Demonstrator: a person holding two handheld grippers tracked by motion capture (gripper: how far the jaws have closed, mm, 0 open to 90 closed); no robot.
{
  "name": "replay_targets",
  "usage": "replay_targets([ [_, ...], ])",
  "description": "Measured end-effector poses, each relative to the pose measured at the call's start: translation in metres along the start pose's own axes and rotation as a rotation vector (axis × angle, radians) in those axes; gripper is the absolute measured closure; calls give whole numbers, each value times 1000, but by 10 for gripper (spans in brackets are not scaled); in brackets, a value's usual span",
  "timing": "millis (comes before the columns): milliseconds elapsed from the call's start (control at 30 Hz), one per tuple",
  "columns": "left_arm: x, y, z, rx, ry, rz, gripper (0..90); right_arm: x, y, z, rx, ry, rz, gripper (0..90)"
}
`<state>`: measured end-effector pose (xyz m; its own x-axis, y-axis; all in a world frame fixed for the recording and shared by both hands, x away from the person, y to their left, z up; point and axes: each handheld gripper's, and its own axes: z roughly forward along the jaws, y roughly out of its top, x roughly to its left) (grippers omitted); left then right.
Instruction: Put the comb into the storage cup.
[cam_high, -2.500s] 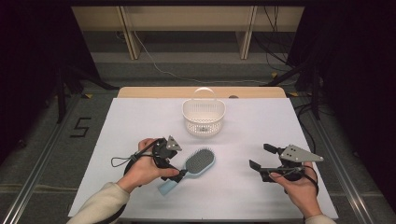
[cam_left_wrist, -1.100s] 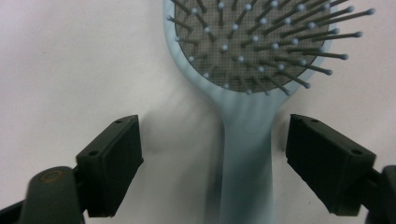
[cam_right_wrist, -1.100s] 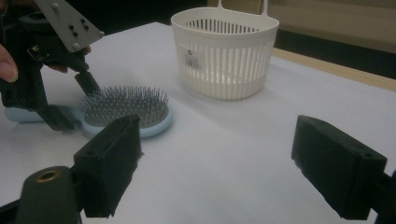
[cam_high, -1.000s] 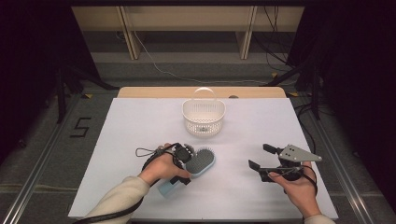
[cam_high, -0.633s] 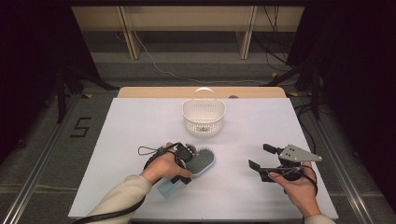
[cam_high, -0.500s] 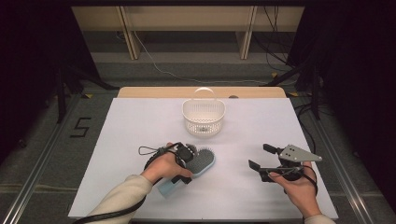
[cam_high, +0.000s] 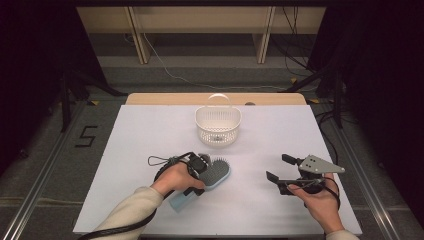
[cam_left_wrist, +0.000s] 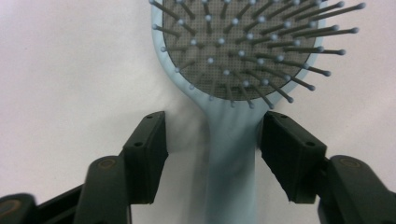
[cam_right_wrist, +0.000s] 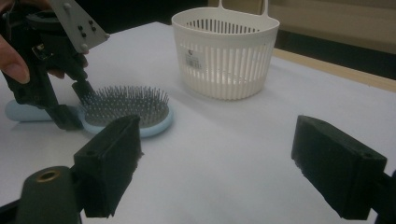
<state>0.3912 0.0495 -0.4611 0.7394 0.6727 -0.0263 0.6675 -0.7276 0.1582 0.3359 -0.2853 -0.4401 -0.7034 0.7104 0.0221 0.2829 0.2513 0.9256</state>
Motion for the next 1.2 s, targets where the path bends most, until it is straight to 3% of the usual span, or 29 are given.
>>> replay_targets([
  [367, -4, 1, -1, 12, 5, 27, 525, 0, 0, 0, -1, -1, -1, 166],
  [1200, -7, 2, -2, 14, -1, -2, 665, 0, 0, 0, 4, 1, -1, 166],
])
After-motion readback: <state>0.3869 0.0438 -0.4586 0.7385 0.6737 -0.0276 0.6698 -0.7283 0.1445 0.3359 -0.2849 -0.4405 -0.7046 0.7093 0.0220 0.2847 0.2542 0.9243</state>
